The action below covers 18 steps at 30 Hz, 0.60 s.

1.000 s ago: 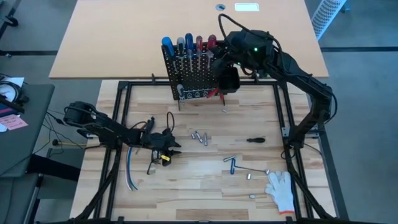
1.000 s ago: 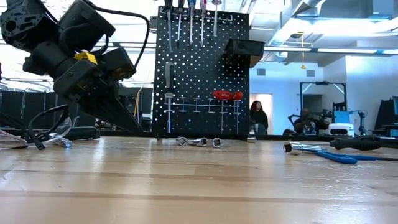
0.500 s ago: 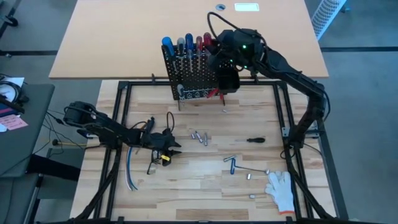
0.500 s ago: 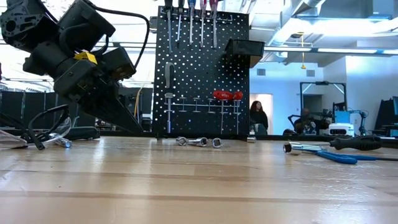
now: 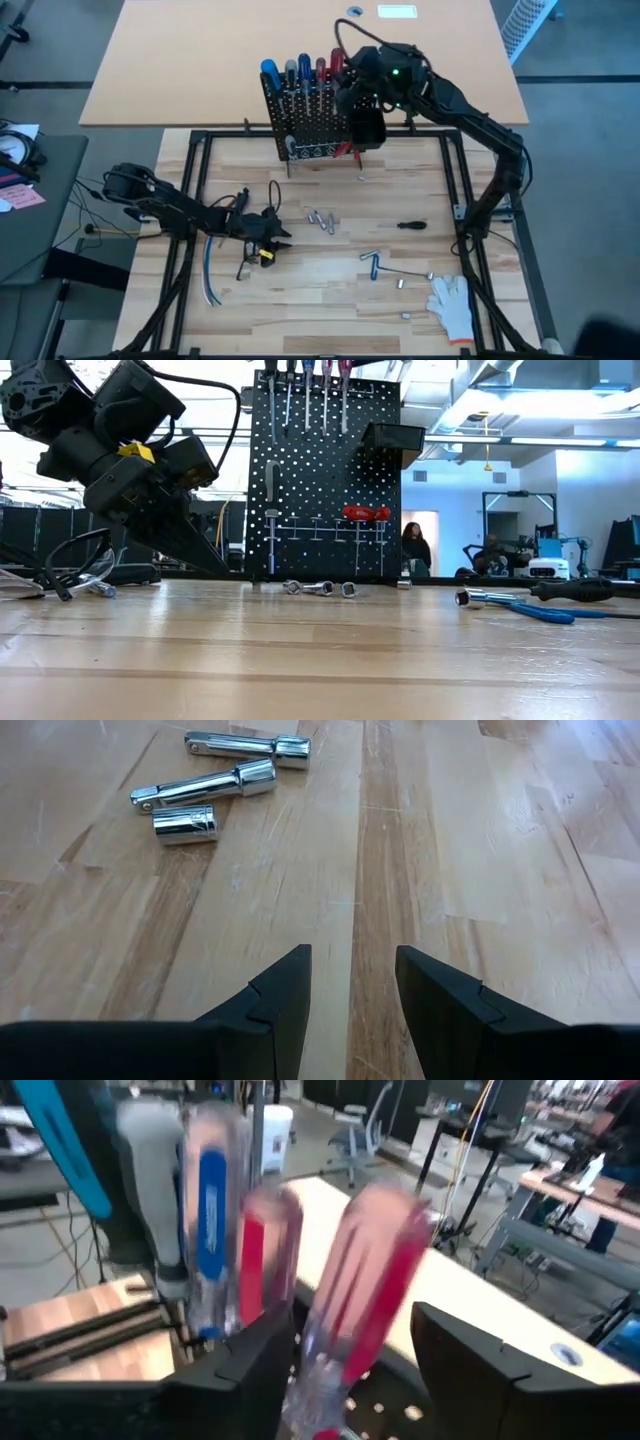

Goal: Hang tools onto peg board
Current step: Hang the red screwdriver on the pegboard, then put the extension bar into the black bin on the pegboard

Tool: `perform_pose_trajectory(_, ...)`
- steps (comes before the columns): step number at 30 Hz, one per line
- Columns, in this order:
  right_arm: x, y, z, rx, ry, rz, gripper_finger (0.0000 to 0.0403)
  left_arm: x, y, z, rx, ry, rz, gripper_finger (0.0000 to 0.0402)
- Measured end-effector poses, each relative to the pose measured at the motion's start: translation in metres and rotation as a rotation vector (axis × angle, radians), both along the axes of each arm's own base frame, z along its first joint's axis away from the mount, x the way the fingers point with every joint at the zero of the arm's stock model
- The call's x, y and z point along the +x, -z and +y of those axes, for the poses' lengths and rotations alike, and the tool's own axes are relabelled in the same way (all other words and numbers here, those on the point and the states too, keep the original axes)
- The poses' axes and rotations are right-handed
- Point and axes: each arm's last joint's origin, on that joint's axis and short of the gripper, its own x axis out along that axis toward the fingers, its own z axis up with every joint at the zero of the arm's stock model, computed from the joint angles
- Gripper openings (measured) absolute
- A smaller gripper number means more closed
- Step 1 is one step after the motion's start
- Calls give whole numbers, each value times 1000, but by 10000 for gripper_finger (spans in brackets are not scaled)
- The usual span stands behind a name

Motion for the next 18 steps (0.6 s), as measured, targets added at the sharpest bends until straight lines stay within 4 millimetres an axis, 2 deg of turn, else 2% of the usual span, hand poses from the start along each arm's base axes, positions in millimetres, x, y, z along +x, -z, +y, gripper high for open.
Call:
perform_pose_trajectory(6, -8, -11, 14, -47, -15, 4, 223, 0, 0, -3, 0, 13, 1, 144)
perform_pose_trajectory(11, -18, -15, 35, -76, -5, 86, 219, -1, 0, -4, 1, 15, 4, 144)
perform_pose_trajectory(14, -23, -10, 53, -42, -52, 177, 217, -1, 0, -4, 1, 15, 5, 144)
perform_pose_trajectory(18, -21, 16, 87, 39, -149, 337, 214, -1, 0, -7, 2, 28, 4, 144)
